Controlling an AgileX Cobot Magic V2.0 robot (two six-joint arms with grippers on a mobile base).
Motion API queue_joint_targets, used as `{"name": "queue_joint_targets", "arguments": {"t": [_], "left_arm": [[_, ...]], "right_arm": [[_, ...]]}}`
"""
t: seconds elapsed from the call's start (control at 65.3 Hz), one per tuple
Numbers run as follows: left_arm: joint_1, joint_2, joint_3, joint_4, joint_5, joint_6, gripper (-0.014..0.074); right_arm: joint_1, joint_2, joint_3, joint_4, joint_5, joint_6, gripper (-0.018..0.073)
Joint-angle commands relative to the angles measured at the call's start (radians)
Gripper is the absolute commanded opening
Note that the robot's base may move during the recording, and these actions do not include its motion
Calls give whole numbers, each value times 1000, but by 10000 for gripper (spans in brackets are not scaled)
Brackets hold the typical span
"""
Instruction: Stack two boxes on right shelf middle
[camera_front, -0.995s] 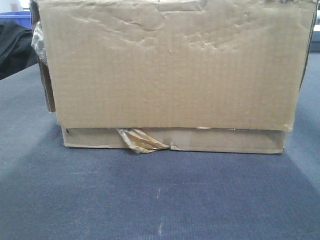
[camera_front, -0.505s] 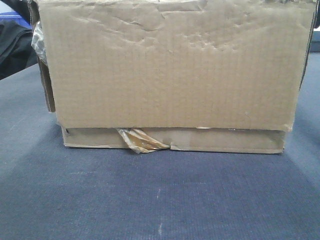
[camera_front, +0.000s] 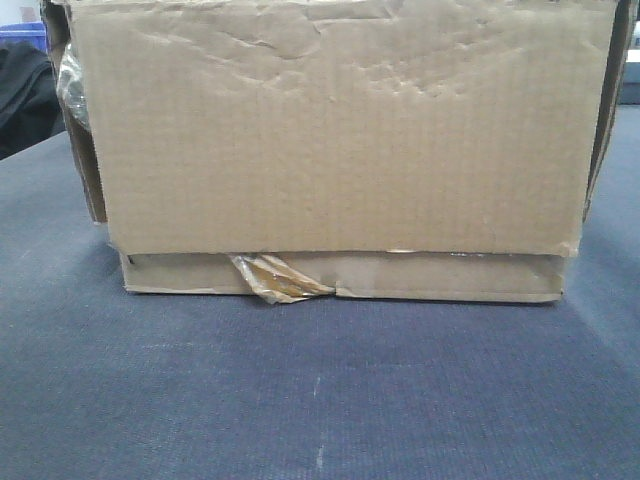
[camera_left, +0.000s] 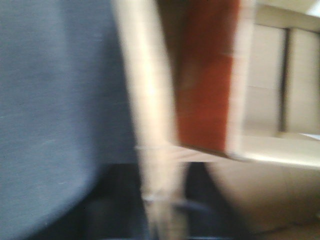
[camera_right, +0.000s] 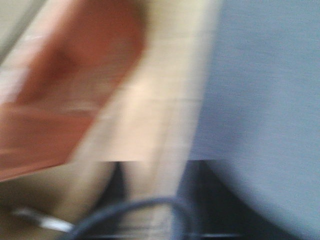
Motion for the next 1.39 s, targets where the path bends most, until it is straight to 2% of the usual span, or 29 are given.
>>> {"name": "queue_joint_targets", "arguments": {"t": [0.0,0.444,0.735,0.919,1.164,1.378], "left_arm": [[8,-1,2,43,-4,1,-111],[8,-41,2,48,-4,1,-111],[8,-166,-24,63,-4,1,-111],[8,-246,-79,63,-4,1,-111],[8,-341,-179,63,-66,1,-111],[8,-362,-235,61,-70,1,-111]], "right_arm": [[-9,-2,-10,-37,-11,-6,-169],[-9,-26,-16,-37,-11,-2,-153],[-9,-157,-20,-37,-96,-2,-153],[-9,-223,-117,-37,-100,-2,-153],[-9,-279,-292,-37,-100,-2,-153],[-9,-291,-323,-37,-94,-2,-153]]}}
